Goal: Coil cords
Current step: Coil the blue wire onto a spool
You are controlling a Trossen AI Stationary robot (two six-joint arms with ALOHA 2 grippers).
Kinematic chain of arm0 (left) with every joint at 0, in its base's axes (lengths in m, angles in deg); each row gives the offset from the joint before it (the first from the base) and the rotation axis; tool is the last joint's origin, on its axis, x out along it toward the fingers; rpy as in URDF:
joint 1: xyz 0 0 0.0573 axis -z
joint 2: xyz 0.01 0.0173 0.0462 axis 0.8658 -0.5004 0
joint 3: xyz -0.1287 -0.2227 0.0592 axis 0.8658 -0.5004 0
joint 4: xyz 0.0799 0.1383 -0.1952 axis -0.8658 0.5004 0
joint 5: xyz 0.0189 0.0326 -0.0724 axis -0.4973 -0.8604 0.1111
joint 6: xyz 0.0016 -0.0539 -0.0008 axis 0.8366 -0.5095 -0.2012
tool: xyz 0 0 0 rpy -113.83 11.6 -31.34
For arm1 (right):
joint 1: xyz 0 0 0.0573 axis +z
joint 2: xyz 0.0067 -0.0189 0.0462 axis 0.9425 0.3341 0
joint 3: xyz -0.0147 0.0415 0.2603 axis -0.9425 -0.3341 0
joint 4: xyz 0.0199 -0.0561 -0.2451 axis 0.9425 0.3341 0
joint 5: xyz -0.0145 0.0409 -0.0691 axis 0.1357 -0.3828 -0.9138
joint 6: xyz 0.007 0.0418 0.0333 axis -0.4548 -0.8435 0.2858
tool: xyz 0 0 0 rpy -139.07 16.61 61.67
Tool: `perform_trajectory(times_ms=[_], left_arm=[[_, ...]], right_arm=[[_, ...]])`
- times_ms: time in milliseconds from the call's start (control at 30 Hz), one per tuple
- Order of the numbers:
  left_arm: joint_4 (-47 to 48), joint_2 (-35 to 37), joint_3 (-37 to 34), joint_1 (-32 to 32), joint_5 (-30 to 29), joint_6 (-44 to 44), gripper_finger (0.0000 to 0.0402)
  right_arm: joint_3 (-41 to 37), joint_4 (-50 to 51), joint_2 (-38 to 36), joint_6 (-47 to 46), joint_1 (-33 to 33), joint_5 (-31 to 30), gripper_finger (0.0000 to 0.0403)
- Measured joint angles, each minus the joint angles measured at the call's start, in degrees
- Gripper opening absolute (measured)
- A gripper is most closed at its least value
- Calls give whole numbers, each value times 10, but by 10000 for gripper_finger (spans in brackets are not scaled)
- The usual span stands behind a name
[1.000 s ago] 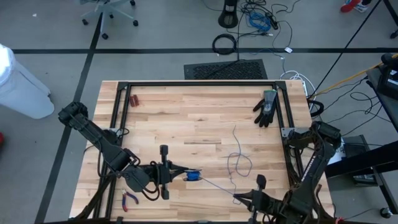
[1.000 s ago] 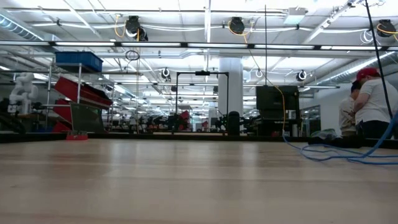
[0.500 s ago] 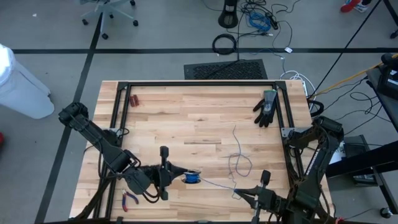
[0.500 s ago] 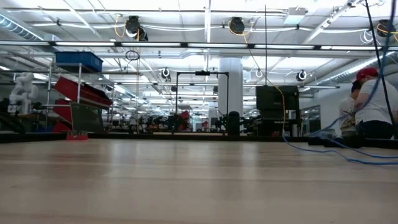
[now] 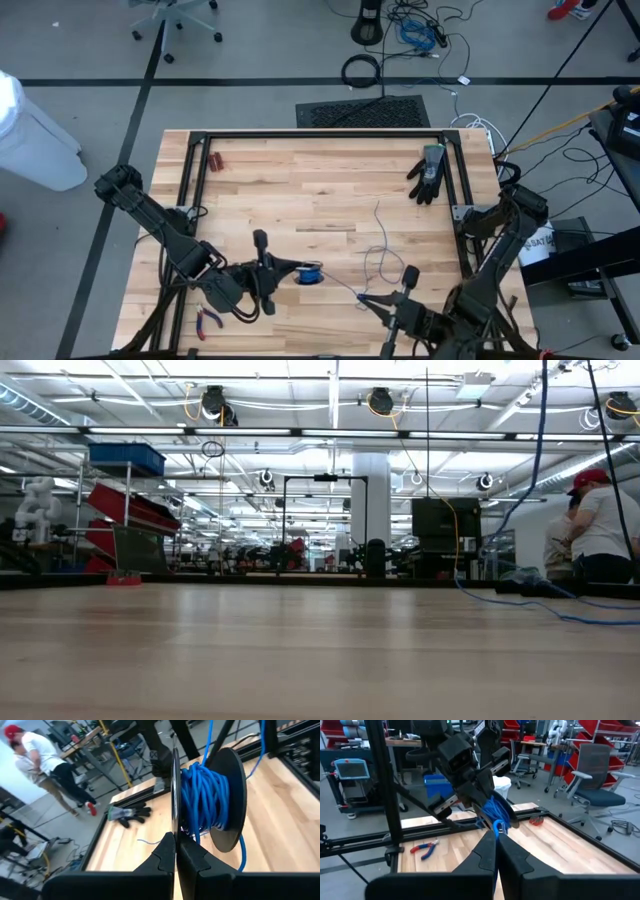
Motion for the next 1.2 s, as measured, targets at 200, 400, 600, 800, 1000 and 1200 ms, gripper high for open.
perform_trajectory(times_ms=[200, 400, 600, 800, 1000, 1200], left_arm=[[0, 0, 0, 0, -31, 3, 6], [0, 0, 0, 0, -42, 14, 6], [-2, -2, 0, -1, -60, 15, 6], [-10, -16, 0, -8, -118, 26, 6], [-27, -18, 0, -15, -122, 30, 6], [-43, -18, 0, -15, -118, 30, 6]], right_arm=[[0, -34, 4, 35, -20, 21, 0], [0, -100, 7, 95, -41, 54, 0], [0, -173, 15, 155, -58, 75, 0], [0, -290, 42, 237, -78, 132, 0], [0, -333, 60, 273, -100, 149, 0], [0, -343, 79, 283, -129, 149, 0]])
